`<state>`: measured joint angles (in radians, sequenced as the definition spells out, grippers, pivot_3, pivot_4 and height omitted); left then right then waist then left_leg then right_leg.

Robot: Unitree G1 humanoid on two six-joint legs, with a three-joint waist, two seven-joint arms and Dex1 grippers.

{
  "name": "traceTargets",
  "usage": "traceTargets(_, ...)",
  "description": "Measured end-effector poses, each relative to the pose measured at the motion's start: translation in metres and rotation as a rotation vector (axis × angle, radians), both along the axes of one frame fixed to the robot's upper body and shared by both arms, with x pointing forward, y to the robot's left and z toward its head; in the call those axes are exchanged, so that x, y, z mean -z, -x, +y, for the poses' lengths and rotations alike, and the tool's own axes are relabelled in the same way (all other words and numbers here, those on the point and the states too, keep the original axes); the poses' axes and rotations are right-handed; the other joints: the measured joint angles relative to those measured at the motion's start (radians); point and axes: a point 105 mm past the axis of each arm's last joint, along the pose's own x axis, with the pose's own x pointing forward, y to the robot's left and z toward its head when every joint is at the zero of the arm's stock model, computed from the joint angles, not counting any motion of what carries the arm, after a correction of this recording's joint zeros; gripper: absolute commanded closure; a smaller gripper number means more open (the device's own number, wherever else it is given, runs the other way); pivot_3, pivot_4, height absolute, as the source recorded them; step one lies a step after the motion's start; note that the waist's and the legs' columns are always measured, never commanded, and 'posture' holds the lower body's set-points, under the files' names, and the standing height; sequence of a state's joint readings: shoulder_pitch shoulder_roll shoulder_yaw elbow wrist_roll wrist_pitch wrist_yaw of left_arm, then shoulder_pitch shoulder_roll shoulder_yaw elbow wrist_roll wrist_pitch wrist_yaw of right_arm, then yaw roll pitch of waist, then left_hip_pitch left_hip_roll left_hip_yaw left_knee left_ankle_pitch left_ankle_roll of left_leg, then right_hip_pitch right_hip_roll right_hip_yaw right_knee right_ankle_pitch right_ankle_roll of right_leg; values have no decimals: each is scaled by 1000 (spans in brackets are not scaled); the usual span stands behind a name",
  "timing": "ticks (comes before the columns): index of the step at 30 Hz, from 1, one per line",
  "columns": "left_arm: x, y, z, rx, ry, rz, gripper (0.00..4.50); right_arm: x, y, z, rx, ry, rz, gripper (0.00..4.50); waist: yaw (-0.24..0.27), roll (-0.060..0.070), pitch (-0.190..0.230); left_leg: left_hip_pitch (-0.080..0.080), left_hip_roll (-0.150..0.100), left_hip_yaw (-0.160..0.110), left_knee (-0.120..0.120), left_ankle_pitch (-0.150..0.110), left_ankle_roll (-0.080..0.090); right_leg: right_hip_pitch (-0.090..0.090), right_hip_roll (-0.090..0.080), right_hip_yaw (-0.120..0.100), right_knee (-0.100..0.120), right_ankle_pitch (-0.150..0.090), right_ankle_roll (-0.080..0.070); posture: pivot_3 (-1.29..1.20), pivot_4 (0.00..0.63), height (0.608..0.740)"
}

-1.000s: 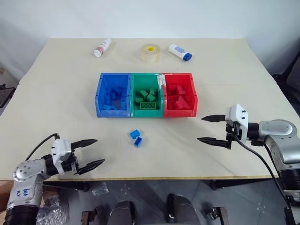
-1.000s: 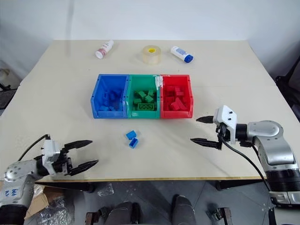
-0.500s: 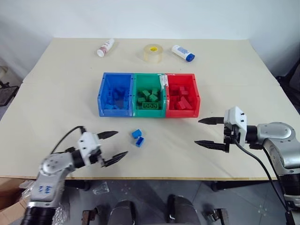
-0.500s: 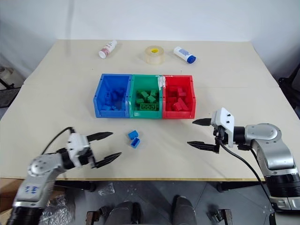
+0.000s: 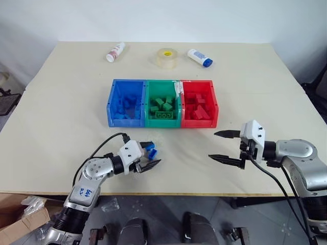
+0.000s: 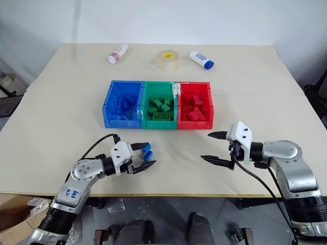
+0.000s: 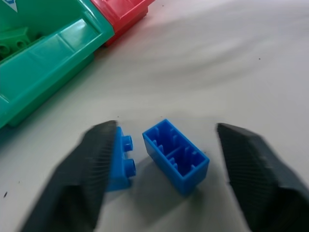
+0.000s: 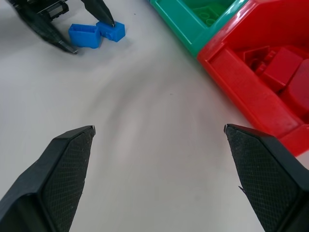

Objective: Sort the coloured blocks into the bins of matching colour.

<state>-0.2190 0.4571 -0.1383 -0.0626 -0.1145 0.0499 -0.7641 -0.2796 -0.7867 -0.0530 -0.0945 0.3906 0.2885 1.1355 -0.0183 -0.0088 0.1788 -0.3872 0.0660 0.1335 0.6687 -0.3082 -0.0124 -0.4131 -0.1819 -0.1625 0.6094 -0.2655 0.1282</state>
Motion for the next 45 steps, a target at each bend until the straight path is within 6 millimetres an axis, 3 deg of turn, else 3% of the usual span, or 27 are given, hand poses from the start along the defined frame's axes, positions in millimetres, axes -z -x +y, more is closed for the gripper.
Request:
traceTargets(5, 3, 2, -5, 54, -16, 4, 3755, 2, 1, -1, 12, -7, 5, 0, 13, 0, 0, 0, 0, 0, 0, 0, 0, 0, 0, 0, 0, 0, 0, 0, 150, 740)
traceTargets(8, -1, 1, -8, 67, 7, -7, 3755, 2, 1, -1, 18, -8, 1, 0, 16, 0, 0, 0, 0, 0, 1, 0, 0, 0, 0, 0, 0, 0, 0, 0, 150, 740)
traceTargets(11, -18, -4, -10, 65, 51, -49, 3755, 2, 1, -1, 19, -8, -1, 0, 18, 0, 0, -1, 0, 0, 2, 0, 0, 0, 0, 0, 0, 0, 0, 0, 150, 740)
traceTargets(19, -79, -25, 4, -44, 161, -195, 3755, 2, 1, -2, 20, -9, -2, 0, 18, 0, 0, -1, 0, -1, 2, 0, 0, 0, 0, 0, 1, 0, 0, 0, 150, 740)
traceTargets(24, -116, -45, 24, -153, 206, -291, 3755, 2, 0, -2, 21, -10, -1, 0, 18, 0, 0, -1, 0, -1, 3, 0, 0, 0, 0, 0, 1, 0, 0, 0, 150, 740)
traceTargets(29, -115, -77, 52, -328, 214, -261, 3755, 0, -3, -2, 18, -15, -12, 0, 18, 0, 0, -1, 0, -1, 3, 0, 0, 1, 0, 0, 0, 0, 1, 0, 150, 740)
traceTargets(35, -103, -93, 69, -432, 214, -227, 2184, -4, -5, 0, 9, -21, -27, 0, 17, -1, 0, -2, 0, -1, 3, 0, 0, 1, 1, 0, 0, 1, 1, 0, 150, 740)
traceTargets(42, -100, -80, 73, -332, 202, -203, 103, -3, -7, -1, 10, -24, -22, 0, 13, 0, 0, -1, 0, 0, 2, 0, 0, 0, 1, 0, 0, 1, 1, 0, 150, 740)
traceTargets(45, -90, -56, 75, -210, 174, -153, 32, -2, -8, -1, 7, -28, -19, 0, 9, 0, 0, -1, 0, 0, 1, 0, 0, 0, 1, 0, 0, 1, 1, 0, 150, 740)
